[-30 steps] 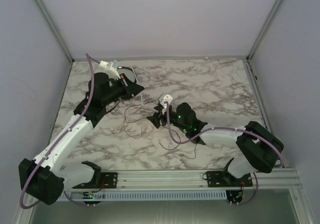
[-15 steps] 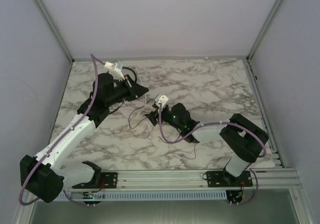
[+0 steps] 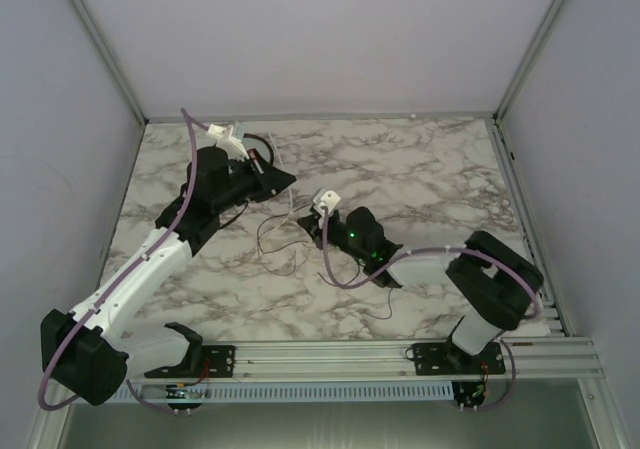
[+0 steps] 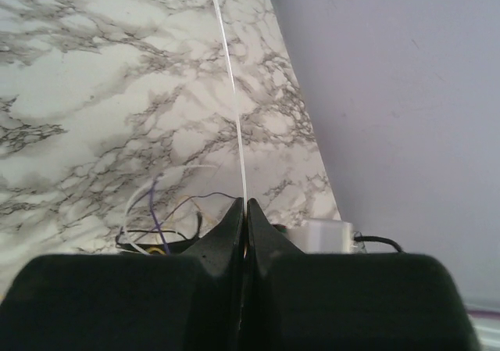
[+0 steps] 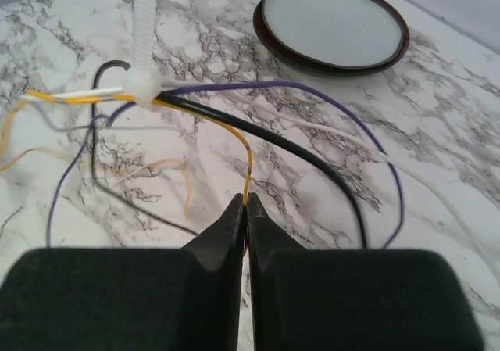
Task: Zip-tie the wires
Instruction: Adjust the cable at the center of the board.
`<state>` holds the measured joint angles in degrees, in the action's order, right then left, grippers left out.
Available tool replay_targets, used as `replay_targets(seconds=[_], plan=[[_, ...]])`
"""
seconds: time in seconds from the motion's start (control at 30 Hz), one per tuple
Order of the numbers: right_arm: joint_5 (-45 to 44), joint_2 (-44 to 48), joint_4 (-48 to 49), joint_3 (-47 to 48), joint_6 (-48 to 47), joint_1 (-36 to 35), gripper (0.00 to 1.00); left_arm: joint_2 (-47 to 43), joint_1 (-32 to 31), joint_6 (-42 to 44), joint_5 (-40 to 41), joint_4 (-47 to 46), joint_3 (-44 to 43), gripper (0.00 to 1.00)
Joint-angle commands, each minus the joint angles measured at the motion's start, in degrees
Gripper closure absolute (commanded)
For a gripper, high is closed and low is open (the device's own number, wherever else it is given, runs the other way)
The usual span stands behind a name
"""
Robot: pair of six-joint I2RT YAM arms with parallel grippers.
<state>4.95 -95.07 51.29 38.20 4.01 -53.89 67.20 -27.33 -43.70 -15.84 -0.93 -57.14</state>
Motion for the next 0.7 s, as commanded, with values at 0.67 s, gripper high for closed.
replay_targets(seconds=[0.67], plan=[[-9.5, 35.8, -42.9, -8.4, 14.9, 2.4, 1.00, 0.0, 3.7, 4.6, 5.5, 3.8, -1.4, 1.00]])
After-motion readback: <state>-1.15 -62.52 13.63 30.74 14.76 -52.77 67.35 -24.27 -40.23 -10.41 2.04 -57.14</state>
